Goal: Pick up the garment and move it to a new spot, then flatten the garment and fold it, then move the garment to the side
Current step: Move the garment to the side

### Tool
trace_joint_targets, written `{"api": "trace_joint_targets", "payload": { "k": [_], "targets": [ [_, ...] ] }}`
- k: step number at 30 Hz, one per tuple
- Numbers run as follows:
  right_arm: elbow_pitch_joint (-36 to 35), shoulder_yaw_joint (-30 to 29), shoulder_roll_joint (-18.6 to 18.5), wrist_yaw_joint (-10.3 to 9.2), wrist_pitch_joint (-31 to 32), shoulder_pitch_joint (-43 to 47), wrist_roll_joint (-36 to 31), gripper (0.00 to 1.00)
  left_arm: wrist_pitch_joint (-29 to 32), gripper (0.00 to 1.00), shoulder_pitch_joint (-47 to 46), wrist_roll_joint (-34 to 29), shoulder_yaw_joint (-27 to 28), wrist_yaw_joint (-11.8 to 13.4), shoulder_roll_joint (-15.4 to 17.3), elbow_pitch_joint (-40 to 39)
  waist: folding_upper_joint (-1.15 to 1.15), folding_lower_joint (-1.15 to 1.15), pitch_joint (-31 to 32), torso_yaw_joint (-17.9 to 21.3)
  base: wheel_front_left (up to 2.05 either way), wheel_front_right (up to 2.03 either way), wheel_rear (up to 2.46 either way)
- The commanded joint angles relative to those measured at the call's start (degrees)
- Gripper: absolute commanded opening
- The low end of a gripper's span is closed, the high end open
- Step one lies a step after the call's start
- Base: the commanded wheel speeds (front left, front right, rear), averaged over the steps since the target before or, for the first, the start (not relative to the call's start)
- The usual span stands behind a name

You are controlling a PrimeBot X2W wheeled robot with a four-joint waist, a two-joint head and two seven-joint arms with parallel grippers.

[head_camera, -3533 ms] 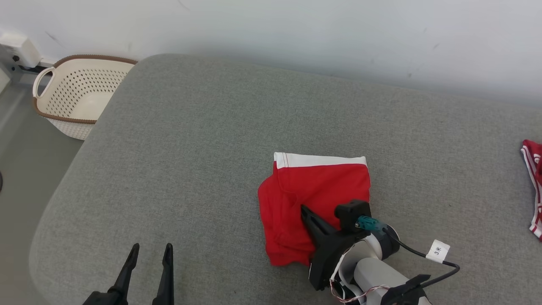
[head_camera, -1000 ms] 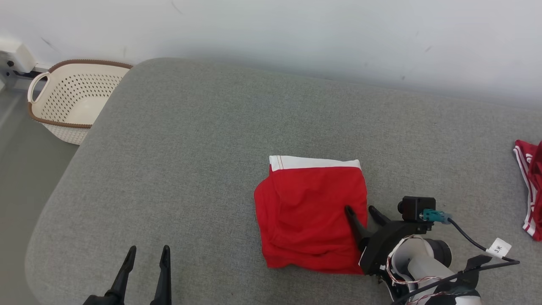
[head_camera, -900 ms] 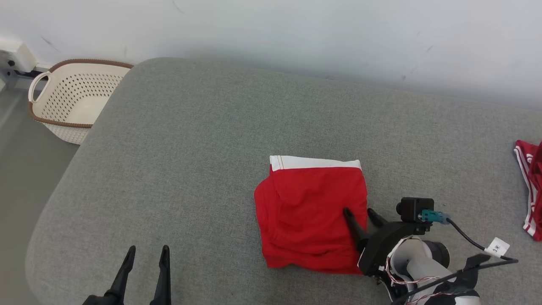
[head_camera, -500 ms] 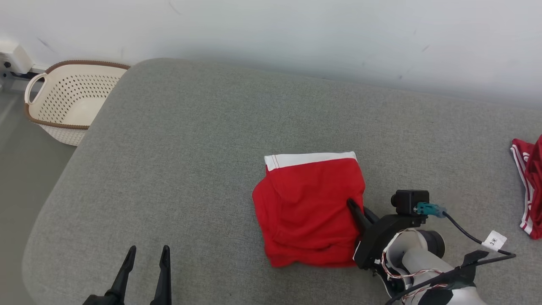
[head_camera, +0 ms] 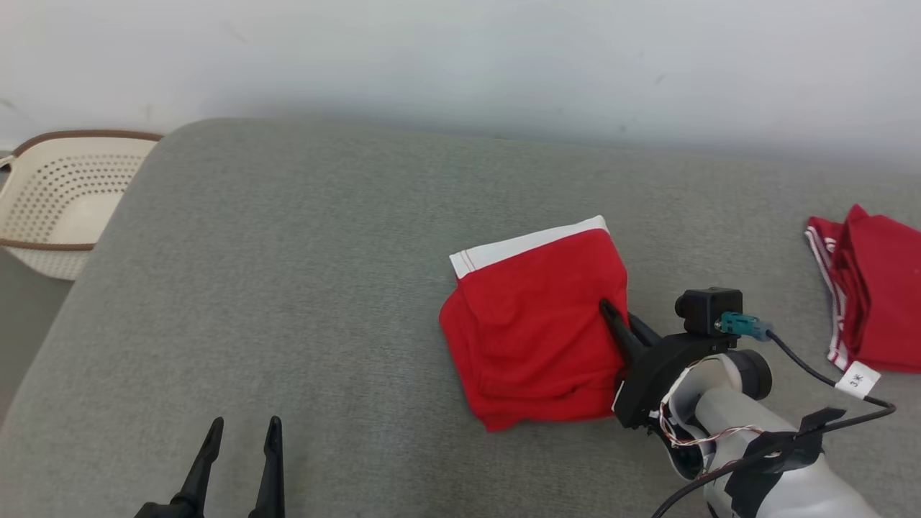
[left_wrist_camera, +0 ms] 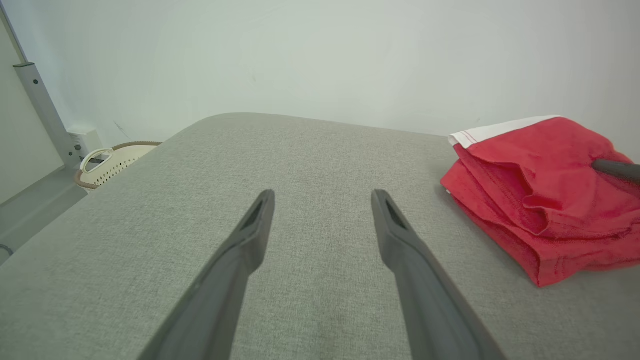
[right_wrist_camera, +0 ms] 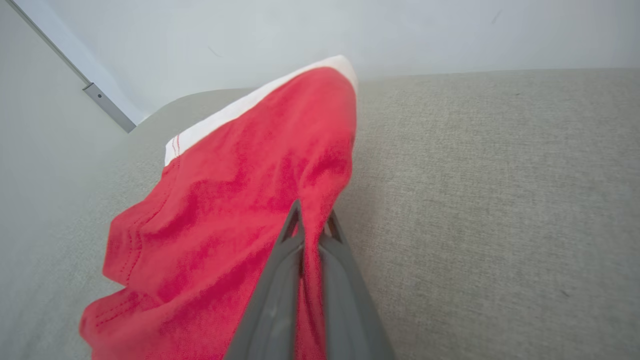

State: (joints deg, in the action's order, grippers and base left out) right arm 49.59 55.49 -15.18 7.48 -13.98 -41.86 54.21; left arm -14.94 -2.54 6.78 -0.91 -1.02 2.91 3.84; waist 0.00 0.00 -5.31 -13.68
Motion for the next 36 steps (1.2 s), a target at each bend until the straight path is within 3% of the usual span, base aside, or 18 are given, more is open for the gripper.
{"api": "trace_joint_targets", "payload": {
  "k": [1, 19, 36],
  "targets": [
    [0.0, 0.9, -1.1, 0.02, -0.4, -1.0, 0.5, 0.0, -0.2, 1.0, 0.2, -0.6, 0.1, -0.3, 0.0, -0.1, 0.0, 0.0, -0.1, 2.8, 0.0, 0.0, 0.0],
    [-0.8, 9.5, -10.8, 0.02, 1.8, -12.4, -1.7, 0.0, -0.2, 1.0, -1.4, -2.7, 2.3, -1.7, 0.7, -1.8, 0.0, 0.0, -4.1, 10.3, 0.0, 0.0, 0.0],
    [-2.3, 13.1, -19.7, 0.01, 3.2, -20.7, -2.0, 0.0, -0.2, 1.0, -1.6, -4.0, 4.4, -1.6, 2.4, -4.6, 0.0, 0.0, -8.1, 15.3, 0.0, 0.0, 0.0]
  ]
}}
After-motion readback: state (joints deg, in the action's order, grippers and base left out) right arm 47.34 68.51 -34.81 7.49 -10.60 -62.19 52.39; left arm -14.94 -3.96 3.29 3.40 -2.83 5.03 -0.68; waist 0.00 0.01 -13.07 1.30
